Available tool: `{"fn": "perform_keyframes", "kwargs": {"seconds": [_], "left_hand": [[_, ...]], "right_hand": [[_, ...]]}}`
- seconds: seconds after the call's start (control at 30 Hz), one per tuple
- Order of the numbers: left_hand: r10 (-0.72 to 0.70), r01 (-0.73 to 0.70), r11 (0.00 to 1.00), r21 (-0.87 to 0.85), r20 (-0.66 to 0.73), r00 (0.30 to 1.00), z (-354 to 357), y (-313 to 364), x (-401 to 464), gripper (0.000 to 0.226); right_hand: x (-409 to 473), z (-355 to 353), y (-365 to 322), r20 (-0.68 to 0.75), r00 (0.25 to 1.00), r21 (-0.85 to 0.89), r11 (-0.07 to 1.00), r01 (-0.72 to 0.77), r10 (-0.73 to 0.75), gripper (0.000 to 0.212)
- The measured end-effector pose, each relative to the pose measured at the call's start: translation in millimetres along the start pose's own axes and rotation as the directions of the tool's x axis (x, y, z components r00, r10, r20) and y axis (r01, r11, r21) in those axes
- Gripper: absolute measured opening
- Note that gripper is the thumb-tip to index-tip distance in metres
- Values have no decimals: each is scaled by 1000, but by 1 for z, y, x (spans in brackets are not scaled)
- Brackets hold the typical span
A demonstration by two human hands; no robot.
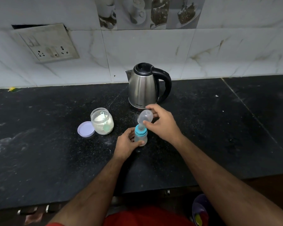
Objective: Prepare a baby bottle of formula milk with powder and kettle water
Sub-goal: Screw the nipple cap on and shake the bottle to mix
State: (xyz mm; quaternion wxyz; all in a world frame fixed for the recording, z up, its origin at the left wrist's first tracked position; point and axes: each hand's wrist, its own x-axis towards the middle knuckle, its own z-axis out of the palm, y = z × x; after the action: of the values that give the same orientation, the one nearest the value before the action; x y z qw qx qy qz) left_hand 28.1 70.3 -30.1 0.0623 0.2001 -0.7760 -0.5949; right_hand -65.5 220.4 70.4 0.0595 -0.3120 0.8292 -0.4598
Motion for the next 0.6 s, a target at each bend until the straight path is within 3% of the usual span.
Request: {"fn": "perform_keyframes", "kwargs": {"seconds": [0.2, 0.6], "left_hand": [[23, -24, 999, -44, -10, 1000, -5, -1, -4, 62], [31, -32, 997, -67, -4, 999, -8, -4, -2, 56]], "right_hand": [[-8, 13, 6, 146, 989, -139, 990, 20, 0, 42], [-9, 25, 23, 168, 986, -167, 985, 31, -3, 46]]}}
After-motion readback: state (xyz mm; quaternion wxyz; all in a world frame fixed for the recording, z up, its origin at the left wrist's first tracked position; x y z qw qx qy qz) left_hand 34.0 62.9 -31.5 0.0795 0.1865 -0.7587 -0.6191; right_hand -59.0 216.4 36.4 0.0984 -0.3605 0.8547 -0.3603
